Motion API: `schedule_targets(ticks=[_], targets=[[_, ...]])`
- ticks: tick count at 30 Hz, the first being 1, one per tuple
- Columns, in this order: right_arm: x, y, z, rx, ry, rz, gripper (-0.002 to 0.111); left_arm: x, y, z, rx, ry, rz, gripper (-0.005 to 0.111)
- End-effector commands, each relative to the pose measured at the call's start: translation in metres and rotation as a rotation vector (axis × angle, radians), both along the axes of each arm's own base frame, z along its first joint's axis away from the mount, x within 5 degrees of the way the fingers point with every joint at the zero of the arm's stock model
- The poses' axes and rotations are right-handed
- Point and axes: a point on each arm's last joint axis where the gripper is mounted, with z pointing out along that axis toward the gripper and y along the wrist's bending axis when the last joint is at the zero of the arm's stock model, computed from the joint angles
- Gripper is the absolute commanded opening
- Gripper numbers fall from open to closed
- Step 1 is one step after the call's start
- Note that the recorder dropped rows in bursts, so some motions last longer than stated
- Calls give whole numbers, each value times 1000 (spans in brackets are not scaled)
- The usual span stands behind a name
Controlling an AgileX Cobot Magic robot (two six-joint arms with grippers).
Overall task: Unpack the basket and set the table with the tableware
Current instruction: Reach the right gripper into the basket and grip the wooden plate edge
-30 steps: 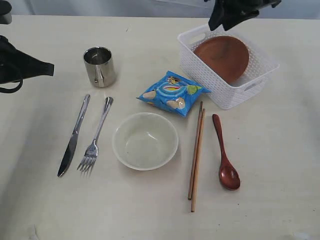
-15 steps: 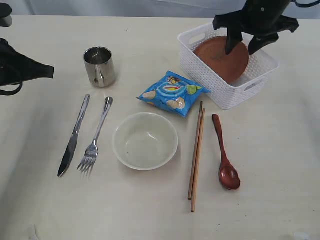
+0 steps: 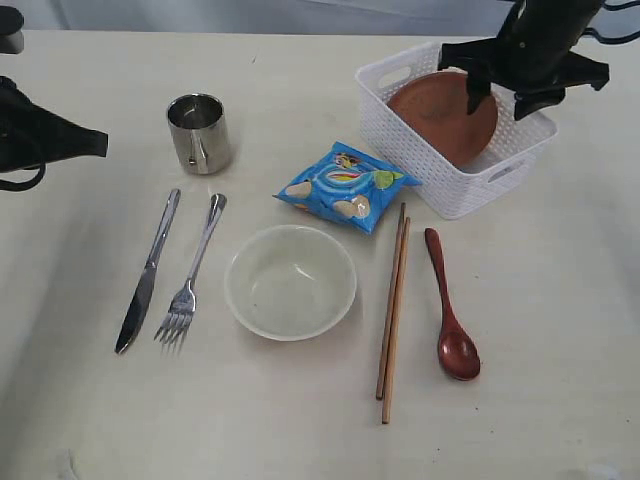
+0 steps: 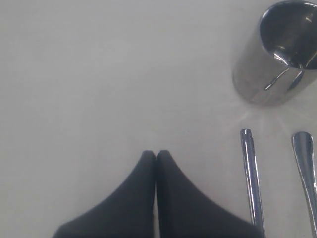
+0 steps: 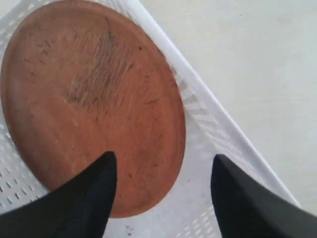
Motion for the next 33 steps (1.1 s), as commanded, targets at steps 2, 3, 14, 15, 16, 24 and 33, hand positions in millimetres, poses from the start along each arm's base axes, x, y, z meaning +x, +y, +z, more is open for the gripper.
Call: schedule_targets(ticks=[2, 3, 14, 15, 16, 24, 33], targets=[[6, -1, -11, 2, -19, -18, 54, -1, 0, -1, -15, -1, 12, 0], [7, -1, -15, 2, -16, -20, 54, -1, 0, -1, -15, -1, 12, 0], [15, 2, -42, 15, -17, -25, 54, 0, 0, 0, -17, -7, 10, 0], [16, 2, -42, 17, -22, -25, 52, 0, 0, 0, -17, -7, 10, 0], [16, 3, -44, 18, -25, -24, 48, 0, 0, 0, -17, -7, 10, 0], [17, 3, -43, 21, -38, -23, 3, 0, -1, 0, -22, -18, 4, 0], [15, -3, -10, -44, -126, 25, 0, 0, -1, 0, -23, -18, 4, 0]])
